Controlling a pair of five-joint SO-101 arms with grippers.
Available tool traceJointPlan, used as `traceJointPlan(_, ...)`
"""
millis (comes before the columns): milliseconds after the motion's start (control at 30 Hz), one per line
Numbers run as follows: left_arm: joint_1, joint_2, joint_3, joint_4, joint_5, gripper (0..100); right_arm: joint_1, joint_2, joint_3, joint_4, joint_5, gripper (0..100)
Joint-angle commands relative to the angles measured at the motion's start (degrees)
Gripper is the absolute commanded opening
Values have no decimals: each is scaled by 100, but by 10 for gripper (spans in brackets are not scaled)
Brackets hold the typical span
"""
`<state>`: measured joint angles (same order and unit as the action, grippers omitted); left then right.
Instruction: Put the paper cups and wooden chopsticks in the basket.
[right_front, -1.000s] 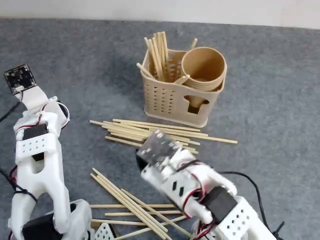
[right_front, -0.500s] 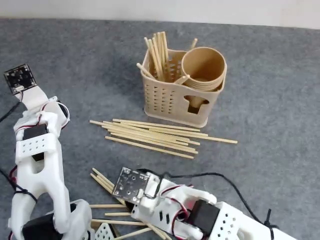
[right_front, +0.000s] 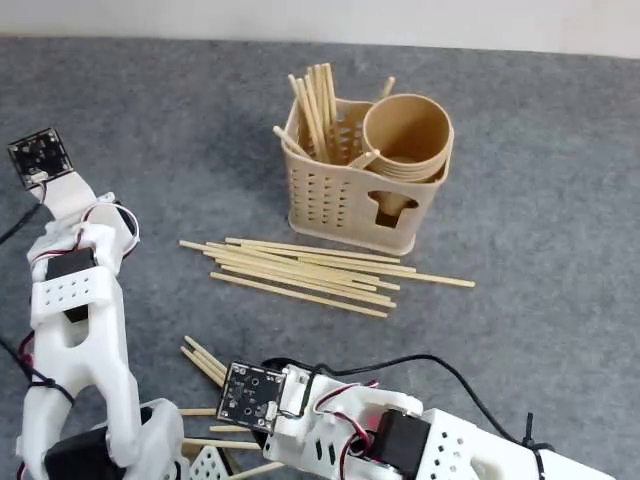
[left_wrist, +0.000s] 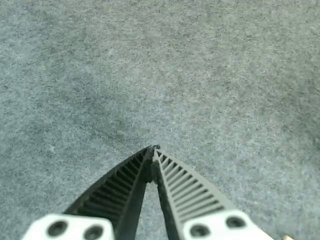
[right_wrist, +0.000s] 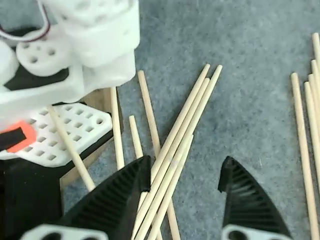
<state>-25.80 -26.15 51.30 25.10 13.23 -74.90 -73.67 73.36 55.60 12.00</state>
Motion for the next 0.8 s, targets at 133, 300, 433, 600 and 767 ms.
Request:
traceJointPlan(133,-40,-145,-31,-105,9,8,-48,2088,-444,-145,-62,225)
traceJointPlan(300,-40,-145,-31,-105,9,8,-48,3248,-1015,-180,-70,224)
traceJointPlan(433,-40,-145,-31,-105,9,8,-48,3802,-1191,-180,-70,224)
traceJointPlan(600,-40,-145,-31,-105,9,8,145,4145,-1209,-180,-35,202)
traceJointPlan(767,-40,-145,-31,-105,9,8,541,4154,-1209,-180,35,104)
